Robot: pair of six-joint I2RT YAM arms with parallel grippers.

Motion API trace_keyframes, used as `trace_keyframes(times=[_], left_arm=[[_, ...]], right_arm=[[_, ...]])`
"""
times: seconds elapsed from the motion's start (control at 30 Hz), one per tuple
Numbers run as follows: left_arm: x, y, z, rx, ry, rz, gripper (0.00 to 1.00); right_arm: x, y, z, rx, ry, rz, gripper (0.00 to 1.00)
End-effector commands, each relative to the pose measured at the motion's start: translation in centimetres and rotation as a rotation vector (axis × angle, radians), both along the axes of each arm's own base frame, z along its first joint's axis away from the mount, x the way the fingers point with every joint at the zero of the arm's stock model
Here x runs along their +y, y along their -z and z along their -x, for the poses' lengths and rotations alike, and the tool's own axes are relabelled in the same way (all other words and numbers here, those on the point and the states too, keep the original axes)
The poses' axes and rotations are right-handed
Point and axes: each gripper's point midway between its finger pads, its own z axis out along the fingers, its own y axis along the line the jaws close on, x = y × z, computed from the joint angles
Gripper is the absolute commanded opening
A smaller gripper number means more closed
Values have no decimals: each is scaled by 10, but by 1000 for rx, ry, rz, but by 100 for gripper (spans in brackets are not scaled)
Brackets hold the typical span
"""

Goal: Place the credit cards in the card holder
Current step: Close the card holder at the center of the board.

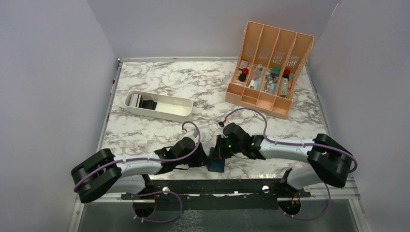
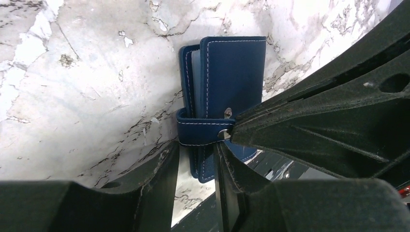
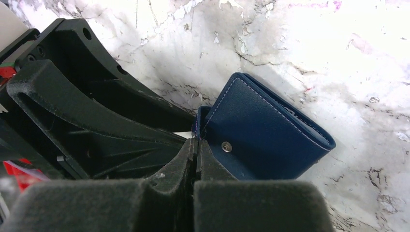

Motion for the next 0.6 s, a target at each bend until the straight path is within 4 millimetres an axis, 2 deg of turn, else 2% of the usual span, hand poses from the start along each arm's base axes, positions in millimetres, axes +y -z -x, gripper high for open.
trace_keyframes(times=[0.0,0.57], left_arm=[[11,17,5,30,-4,-72,36],[19,17,4,24,-25,-97,34]], right_arm=[[-10,3,3,12,39,19,1],[-29,13,-1,-5,110,76,1]])
